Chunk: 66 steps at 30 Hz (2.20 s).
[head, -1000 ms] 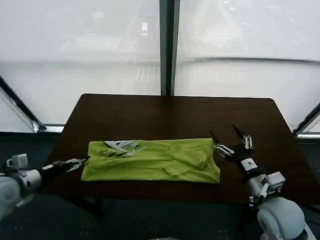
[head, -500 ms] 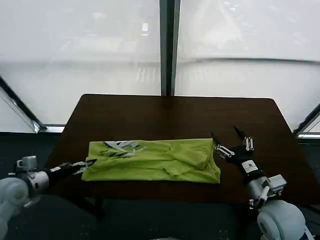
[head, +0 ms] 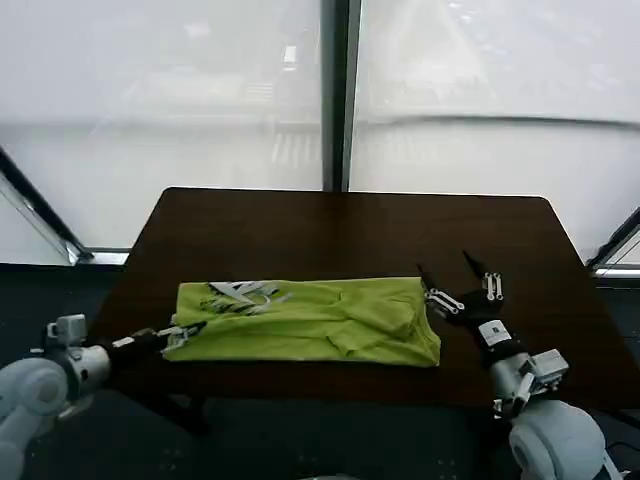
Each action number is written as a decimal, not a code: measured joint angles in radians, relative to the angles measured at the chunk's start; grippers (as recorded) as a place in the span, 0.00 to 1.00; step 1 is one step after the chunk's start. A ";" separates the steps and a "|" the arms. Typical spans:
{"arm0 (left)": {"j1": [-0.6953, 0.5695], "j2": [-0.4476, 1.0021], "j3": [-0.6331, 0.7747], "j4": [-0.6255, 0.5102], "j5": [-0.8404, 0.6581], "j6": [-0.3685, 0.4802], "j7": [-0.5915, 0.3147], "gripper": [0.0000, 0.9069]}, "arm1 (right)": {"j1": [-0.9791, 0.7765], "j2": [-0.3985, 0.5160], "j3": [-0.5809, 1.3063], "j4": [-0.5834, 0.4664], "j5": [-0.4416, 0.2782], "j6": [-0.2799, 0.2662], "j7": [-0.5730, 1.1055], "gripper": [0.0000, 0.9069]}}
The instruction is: Fold and organize the clothes.
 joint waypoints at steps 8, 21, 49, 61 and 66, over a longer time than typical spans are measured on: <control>-0.001 -0.024 0.002 -0.030 0.019 0.006 -0.033 0.00 | 0.000 0.012 -0.013 0.014 -0.012 0.003 0.001 0.97; 0.027 -0.069 -0.060 -0.111 0.115 0.004 -0.120 0.00 | 0.041 0.033 -0.047 0.001 -0.030 0.002 0.049 0.97; 0.143 -0.175 -0.118 -0.413 0.136 0.001 -0.219 0.00 | -0.018 0.108 0.057 0.054 -0.052 -0.006 0.066 0.97; -0.093 -0.225 0.151 -0.375 0.082 0.001 -0.289 0.00 | -0.056 0.183 0.081 0.040 -0.118 -0.005 0.065 0.97; -0.160 -0.270 0.280 -0.360 0.123 0.001 -0.307 0.00 | -0.059 0.185 0.104 0.027 -0.112 -0.004 0.065 0.97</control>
